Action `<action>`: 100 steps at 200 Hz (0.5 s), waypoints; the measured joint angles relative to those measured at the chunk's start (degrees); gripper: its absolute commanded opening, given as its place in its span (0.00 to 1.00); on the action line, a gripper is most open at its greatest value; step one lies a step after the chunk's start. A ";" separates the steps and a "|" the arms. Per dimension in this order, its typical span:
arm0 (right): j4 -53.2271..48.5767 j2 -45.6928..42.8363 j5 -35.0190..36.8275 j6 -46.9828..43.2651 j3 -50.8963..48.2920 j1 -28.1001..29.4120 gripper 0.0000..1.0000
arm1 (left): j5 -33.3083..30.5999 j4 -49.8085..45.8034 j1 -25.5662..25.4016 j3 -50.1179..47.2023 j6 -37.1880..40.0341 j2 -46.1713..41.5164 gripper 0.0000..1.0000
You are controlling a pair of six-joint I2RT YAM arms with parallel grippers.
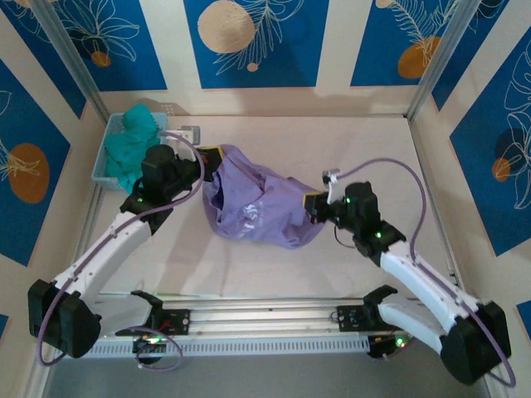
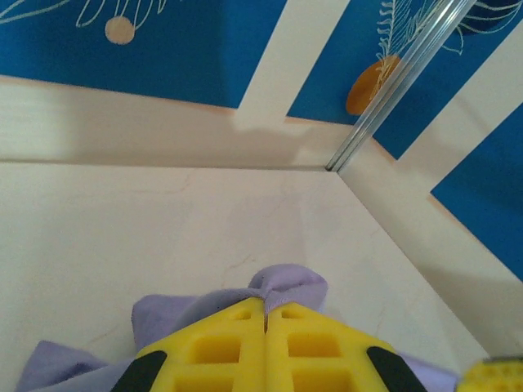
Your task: Fold the inside-out t-shirt
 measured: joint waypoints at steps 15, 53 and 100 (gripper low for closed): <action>-0.28 -6.12 1.14 1.31 -6.19 0.76 0.01 | 1.18 1.11 0.44 0.31 -0.44 0.09 0.00; -4.68 -13.07 4.35 3.48 -13.81 4.68 0.38 | 6.49 4.50 1.36 2.03 -1.25 2.01 0.00; -3.39 -6.03 4.55 -2.12 -5.20 6.05 0.59 | 13.99 8.79 1.49 1.62 -1.68 2.58 0.00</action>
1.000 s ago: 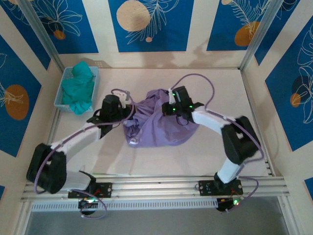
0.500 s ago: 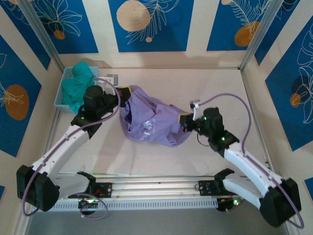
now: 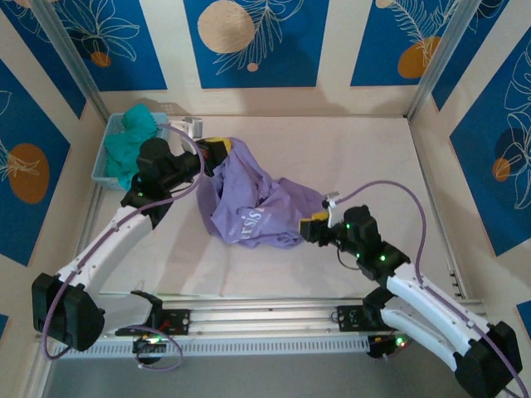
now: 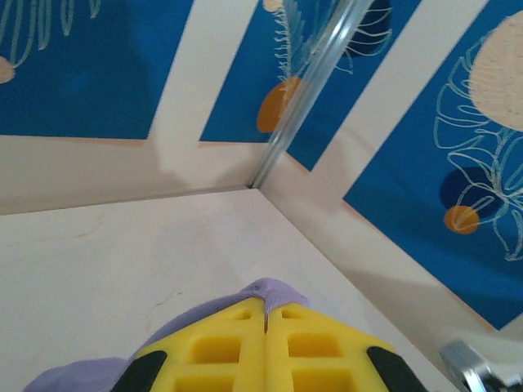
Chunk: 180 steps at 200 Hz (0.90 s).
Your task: Fold the inside-out t-shirt
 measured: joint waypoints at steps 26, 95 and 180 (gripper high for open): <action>4.55 13.46 -4.35 -3.54 10.16 0.00 0.65 | 2.40 0.66 0.02 -0.42 -0.07 0.00 0.00; 11.56 40.33 -13.35 -6.64 25.90 -0.04 0.07 | 4.07 0.33 0.02 -0.92 0.26 -0.48 0.00; 6.21 21.75 -27.91 -4.39 23.50 -7.54 0.00 | -13.11 -12.37 0.09 -1.29 8.66 -3.06 0.00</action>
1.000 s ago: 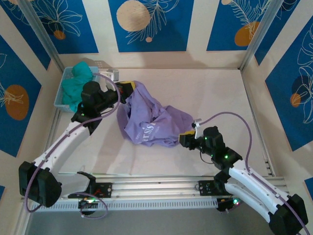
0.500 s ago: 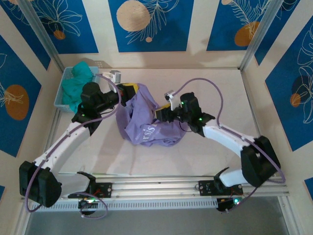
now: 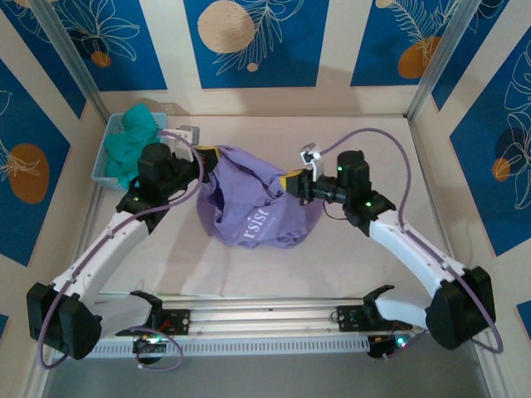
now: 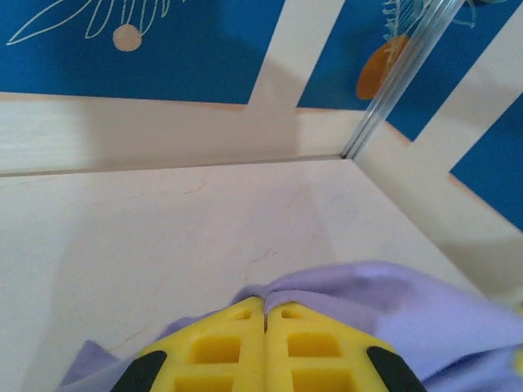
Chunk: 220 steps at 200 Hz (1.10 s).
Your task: Fold the inside-out t-shirt
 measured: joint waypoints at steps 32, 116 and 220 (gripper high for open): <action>-0.26 -1.79 -8.81 2.97 0.02 -0.92 0.00 | 1.55 0.42 -0.02 -1.42 2.51 1.70 0.00; -0.02 2.25 -13.66 9.09 0.04 -2.03 0.00 | -2.08 -1.11 -4.68 -10.54 6.91 -0.52 0.51; -5.77 3.89 -13.38 4.46 2.03 -3.43 0.00 | -4.50 -0.61 -19.17 -10.25 21.20 3.23 0.81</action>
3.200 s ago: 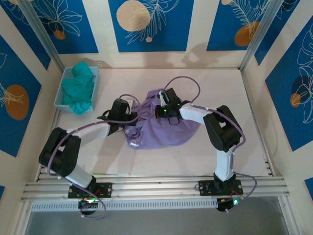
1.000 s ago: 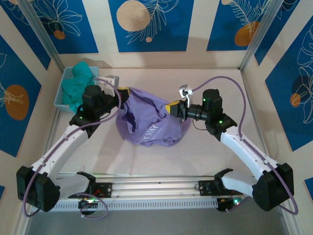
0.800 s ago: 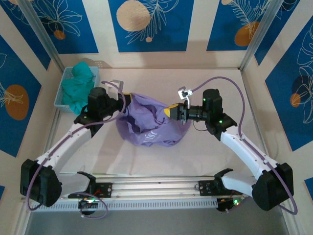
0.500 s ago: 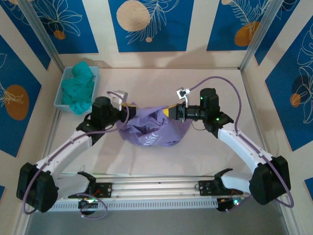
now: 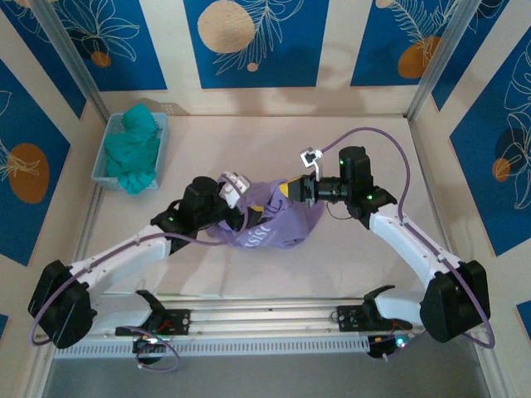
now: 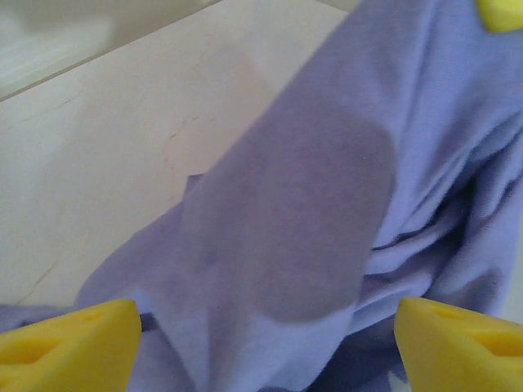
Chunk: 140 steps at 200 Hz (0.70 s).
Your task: Fold the inside-out t-shirt
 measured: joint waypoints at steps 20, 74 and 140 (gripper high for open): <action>-0.50 0.02 0.00 -0.22 0.02 0.00 0.00 | 0.28 0.33 -0.39 1.99 1.36 2.25 0.81; -0.57 0.02 0.00 -0.44 0.02 -0.04 0.00 | 0.02 1.05 -0.48 7.63 3.17 9.99 0.74; -2.56 -0.92 0.22 -2.45 0.02 -1.81 0.00 | -3.13 0.13 0.76 10.51 2.01 13.33 0.40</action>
